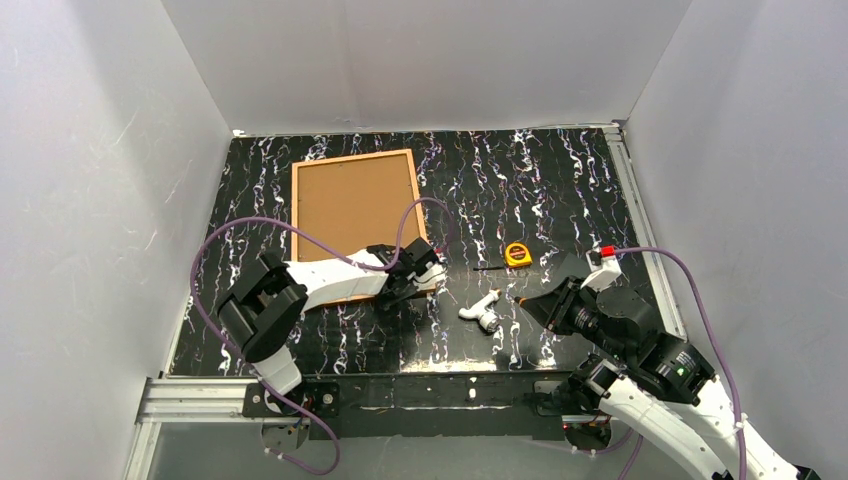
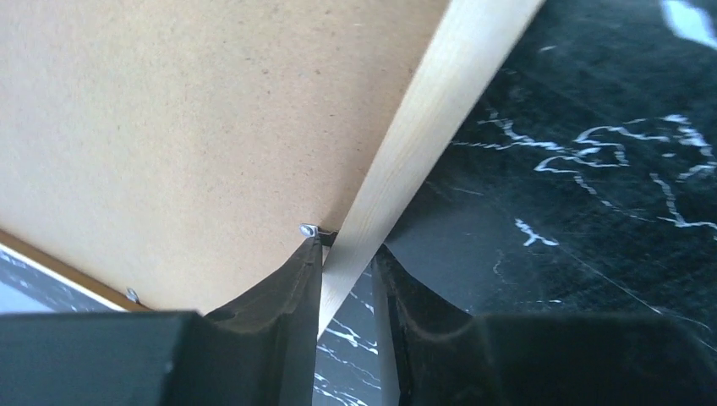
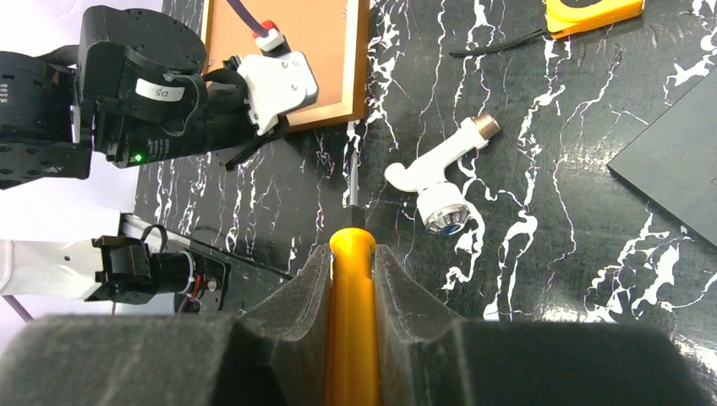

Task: Take the photo out of the frame

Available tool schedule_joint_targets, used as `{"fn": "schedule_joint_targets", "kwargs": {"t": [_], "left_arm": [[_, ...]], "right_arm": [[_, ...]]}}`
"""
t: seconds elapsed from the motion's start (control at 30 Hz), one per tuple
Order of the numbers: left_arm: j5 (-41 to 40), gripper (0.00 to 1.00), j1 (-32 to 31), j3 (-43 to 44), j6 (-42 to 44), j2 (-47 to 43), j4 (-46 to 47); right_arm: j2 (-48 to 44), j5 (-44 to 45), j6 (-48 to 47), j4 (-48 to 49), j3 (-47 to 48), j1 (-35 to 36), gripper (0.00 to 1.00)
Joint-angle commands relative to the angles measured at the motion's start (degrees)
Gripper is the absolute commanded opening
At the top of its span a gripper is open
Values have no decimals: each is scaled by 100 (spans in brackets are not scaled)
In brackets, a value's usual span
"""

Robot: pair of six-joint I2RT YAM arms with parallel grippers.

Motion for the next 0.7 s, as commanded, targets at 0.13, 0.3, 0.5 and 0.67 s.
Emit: {"fn": "schedule_joint_targets", "kwargs": {"t": [0.13,0.3,0.5,0.67], "left_arm": [[-826,0,100,308,-2476,95,-1557],[-1121,0,98,1021,-4173,532,-2268],[-1681,0,104,2650,-6001,1551,-3383],[-1562,0,292,4212,-6907,2464,-3996]], "right_arm": [[-6,-66,-19,319,-75,1,1],[-49,-70,-62,300,-124,4,1],[-150,-59,-50,194,-172,2,1],[-255,-53,1,-28,-149,1,1]]}}
